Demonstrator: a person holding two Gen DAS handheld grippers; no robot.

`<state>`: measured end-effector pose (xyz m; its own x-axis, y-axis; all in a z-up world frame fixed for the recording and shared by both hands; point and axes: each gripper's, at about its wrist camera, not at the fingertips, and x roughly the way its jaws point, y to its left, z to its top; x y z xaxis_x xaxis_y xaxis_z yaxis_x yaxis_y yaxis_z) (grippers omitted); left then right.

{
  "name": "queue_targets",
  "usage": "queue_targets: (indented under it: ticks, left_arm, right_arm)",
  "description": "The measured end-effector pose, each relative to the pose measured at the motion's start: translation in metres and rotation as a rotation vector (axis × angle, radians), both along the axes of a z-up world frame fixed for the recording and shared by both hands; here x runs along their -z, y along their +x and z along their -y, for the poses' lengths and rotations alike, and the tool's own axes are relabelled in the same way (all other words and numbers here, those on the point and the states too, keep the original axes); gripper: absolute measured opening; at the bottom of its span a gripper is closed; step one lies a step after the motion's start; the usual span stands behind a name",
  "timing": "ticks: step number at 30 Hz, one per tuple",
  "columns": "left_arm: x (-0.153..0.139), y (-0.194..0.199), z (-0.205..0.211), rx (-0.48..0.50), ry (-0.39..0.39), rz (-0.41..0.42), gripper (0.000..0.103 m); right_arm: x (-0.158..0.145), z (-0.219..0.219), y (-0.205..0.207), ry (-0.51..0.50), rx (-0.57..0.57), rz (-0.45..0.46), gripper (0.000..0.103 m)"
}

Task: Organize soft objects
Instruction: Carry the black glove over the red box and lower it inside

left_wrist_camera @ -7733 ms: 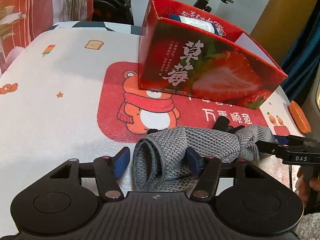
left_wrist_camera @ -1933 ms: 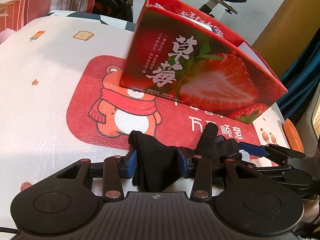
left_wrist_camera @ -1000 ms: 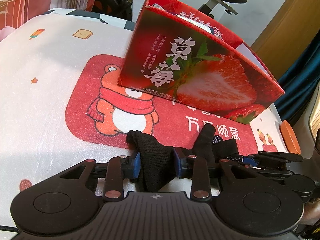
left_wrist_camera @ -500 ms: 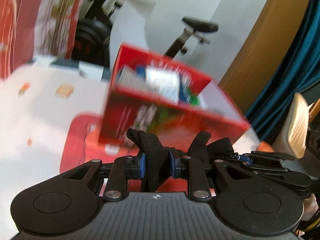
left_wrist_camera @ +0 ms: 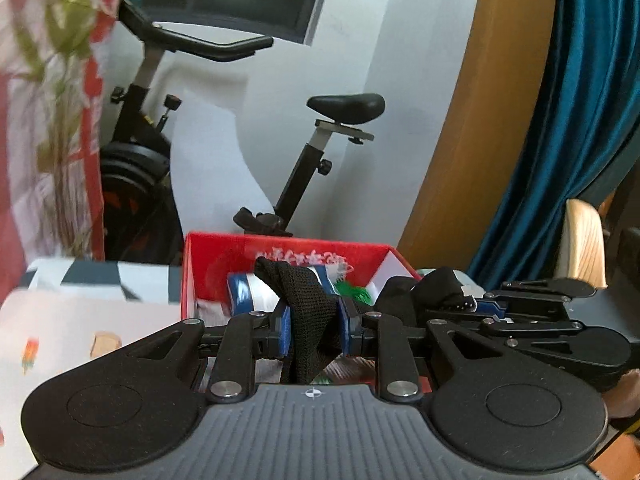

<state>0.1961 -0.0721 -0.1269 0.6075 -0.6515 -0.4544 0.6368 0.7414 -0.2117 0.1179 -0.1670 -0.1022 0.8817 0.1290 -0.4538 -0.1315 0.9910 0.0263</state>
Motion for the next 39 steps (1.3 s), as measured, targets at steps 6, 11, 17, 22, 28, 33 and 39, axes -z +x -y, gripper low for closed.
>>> queue_targets:
  ticks: [6, 11, 17, 22, 28, 33, 39]
  left_arm:
    - [0.005, 0.059, 0.038, 0.007, 0.083, -0.068, 0.024]
    - [0.031, 0.099, 0.067, 0.021, 0.173, -0.184, 0.025]
    - [0.064, 0.123, 0.081, 0.024, 0.269, -0.290, 0.025]
    - [0.073, 0.122, 0.089, 0.035, 0.343, -0.280, 0.025]
    - [0.082, 0.129, 0.098, 0.049, 0.391, -0.274, 0.025]
    - [0.084, 0.125, 0.104, 0.059, 0.427, -0.257, 0.025]
    - [0.085, 0.121, 0.104, 0.064, 0.441, -0.255, 0.026]
  right_arm:
    - [0.012, 0.026, 0.055, 0.036, 0.082, -0.085, 0.012]
    - [0.037, 0.049, 0.090, 0.066, 0.148, -0.187, 0.012]
    - [0.069, 0.056, 0.114, 0.043, 0.167, -0.317, 0.012]
    - [0.083, 0.052, 0.128, 0.039, 0.172, -0.394, 0.012]
    - [0.092, 0.048, 0.139, 0.014, 0.150, -0.473, 0.012]
    - [0.102, 0.053, 0.151, 0.052, 0.157, -0.568, 0.012]
    - [0.111, 0.053, 0.160, 0.071, 0.158, -0.640, 0.012]
